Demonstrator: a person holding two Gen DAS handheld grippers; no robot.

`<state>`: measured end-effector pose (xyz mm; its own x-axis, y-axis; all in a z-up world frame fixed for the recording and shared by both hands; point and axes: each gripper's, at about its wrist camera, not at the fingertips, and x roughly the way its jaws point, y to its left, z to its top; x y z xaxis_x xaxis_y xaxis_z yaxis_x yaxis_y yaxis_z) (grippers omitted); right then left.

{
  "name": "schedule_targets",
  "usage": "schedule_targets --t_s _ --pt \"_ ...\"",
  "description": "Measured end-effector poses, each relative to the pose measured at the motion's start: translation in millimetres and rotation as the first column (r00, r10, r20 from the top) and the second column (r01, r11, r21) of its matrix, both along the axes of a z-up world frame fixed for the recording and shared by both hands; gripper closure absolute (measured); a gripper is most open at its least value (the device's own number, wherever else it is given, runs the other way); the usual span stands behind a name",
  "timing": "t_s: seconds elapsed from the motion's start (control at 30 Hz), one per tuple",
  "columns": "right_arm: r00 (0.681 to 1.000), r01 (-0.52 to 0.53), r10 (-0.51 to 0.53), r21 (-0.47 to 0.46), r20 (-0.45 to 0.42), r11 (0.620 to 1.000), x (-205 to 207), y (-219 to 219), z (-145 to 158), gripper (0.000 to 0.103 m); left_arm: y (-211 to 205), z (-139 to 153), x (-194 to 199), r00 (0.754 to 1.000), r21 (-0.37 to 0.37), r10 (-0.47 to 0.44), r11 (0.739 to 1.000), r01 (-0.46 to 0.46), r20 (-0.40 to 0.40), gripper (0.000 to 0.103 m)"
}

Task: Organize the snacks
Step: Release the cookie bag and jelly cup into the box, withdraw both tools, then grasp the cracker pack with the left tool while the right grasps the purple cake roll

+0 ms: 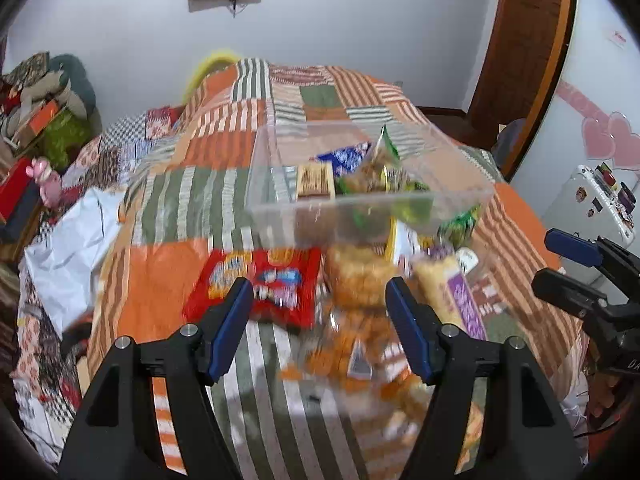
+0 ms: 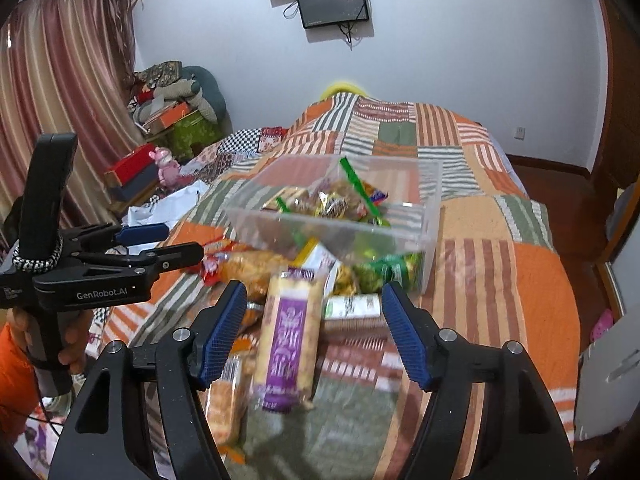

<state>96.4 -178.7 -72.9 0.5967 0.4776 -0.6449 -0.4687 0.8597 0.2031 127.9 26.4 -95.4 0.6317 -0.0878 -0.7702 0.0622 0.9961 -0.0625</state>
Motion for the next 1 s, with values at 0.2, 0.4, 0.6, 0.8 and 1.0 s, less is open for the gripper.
schedule_targets --t_s 0.2,0.4,0.6,0.8,1.0 --pt "1.0 0.007 -0.008 -0.013 -0.018 1.0 -14.1 -6.6 -5.1 0.036 -11.3 -3.3 -25.2 1.0 -0.005 -0.005 1.0 0.005 -0.012 0.035" --pt "0.999 0.024 -0.024 -0.001 -0.025 1.0 -22.5 -15.2 -7.3 0.036 -38.8 -12.7 -43.5 0.998 -0.031 -0.049 0.998 0.048 -0.048 0.033" --pt "0.999 0.032 -0.031 0.013 -0.024 0.999 -26.8 -23.5 -6.0 0.036 -70.6 -32.9 -54.0 0.99 -0.026 -0.099 0.995 0.097 -0.099 0.033" --pt "0.999 0.031 -0.031 -0.005 -0.019 1.0 -29.4 -22.6 -10.7 0.033 -88.8 -55.1 -52.3 0.982 -0.068 -0.111 0.993 0.101 -0.156 0.033" --pt "0.999 0.019 -0.019 -0.001 -0.037 1.0 -24.7 -19.6 -16.9 0.033 -87.6 -63.9 -57.4 0.984 -0.022 -0.114 0.993 0.112 -0.135 0.037"
